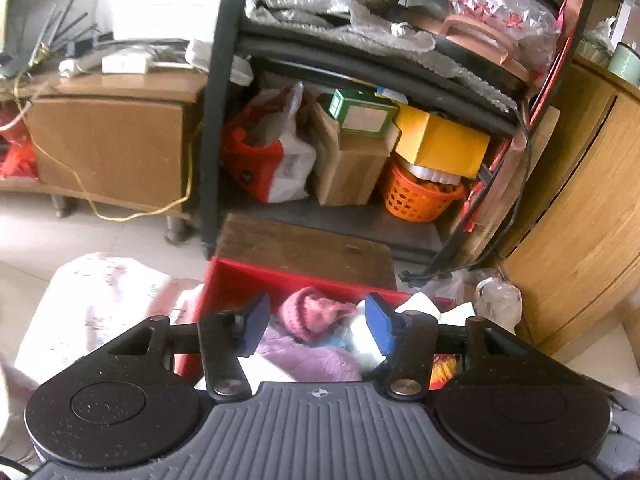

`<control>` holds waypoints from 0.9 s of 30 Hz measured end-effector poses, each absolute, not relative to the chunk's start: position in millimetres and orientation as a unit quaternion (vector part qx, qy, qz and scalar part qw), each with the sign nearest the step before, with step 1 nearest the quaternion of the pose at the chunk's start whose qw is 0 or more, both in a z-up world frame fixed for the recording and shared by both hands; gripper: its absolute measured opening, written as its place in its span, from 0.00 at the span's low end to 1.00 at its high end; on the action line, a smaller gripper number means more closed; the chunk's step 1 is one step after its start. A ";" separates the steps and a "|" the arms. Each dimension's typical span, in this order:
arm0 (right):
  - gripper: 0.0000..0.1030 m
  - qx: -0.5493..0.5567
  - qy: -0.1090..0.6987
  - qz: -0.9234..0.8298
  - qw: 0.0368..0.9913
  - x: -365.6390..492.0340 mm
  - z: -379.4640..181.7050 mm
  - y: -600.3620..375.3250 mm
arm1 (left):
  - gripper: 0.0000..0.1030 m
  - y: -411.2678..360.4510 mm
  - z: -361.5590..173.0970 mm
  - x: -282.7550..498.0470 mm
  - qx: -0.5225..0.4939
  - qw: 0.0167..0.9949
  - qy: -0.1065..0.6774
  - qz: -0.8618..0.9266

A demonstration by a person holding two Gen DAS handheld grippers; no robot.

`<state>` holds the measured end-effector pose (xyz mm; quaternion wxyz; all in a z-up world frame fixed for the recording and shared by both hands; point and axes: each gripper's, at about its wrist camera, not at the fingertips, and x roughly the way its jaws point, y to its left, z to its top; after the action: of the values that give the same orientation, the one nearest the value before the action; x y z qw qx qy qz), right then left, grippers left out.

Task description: Organize soft objects

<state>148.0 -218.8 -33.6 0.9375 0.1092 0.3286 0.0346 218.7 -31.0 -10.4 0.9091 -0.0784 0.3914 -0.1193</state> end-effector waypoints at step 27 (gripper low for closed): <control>0.17 0.108 0.324 0.028 0.940 39.4 -6.4 -208.3 | 0.54 -29.5 -4.1 90.9 -0.015 0.905 0.405 -0.132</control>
<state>39.4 -208.3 -6.4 0.9395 0.1083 0.3236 0.0284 90.9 -29.5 -4.1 0.9049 -0.0153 0.4045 -0.1315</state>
